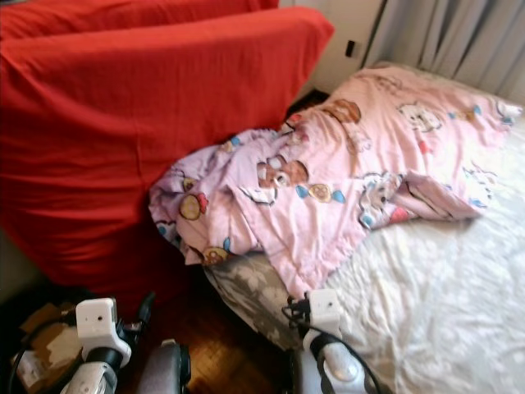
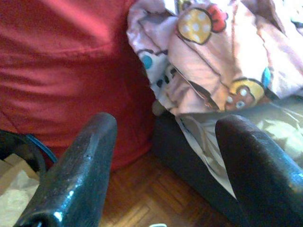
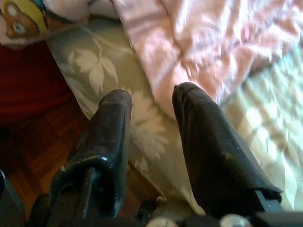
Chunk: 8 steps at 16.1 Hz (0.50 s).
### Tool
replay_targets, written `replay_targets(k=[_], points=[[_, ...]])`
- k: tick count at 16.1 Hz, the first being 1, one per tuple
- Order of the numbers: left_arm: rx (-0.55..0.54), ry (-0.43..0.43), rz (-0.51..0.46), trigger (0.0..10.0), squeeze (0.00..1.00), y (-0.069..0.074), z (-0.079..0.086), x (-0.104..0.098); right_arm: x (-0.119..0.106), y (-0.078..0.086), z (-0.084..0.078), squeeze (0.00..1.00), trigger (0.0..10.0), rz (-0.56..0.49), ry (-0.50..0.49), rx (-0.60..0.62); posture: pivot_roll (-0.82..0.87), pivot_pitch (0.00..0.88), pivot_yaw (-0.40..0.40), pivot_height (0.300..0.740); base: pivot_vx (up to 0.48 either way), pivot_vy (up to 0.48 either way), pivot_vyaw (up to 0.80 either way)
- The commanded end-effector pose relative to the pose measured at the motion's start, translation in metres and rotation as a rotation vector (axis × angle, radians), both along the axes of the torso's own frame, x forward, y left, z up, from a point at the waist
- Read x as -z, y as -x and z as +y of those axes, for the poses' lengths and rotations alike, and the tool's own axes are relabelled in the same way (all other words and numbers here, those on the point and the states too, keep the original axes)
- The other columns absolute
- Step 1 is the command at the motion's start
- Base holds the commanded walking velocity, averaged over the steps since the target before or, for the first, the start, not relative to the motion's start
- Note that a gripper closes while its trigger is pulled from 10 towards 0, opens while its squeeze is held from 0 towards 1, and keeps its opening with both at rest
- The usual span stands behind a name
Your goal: Clean up the room
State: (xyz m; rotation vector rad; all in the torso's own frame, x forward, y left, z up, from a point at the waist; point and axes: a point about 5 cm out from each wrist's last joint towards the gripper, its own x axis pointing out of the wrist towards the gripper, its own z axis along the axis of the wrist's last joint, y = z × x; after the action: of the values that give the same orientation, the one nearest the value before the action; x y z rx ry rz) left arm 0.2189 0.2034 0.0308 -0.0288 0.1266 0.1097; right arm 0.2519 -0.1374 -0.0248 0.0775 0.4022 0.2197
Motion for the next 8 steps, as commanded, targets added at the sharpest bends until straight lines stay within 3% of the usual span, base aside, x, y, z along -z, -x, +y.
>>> replay_targets(k=[1,8], points=[[-0.001,0.014,0.009,10.0,0.0,0.0027,-0.0008,0.0003,0.0054,0.0054,-0.0015,0.0,10.0,0.027,0.008,0.004,0.07,0.168,-0.045,0.605,0.0,0.0,0.0],[0.005,0.011,0.002,10.0,0.0,0.0,-0.001,-0.0013,0.006,0.0068,0.0029,0.0,10.0,0.021,0.035,-0.046,0.07,0.164,-0.038,0.605,0.0,0.0,0.06]])
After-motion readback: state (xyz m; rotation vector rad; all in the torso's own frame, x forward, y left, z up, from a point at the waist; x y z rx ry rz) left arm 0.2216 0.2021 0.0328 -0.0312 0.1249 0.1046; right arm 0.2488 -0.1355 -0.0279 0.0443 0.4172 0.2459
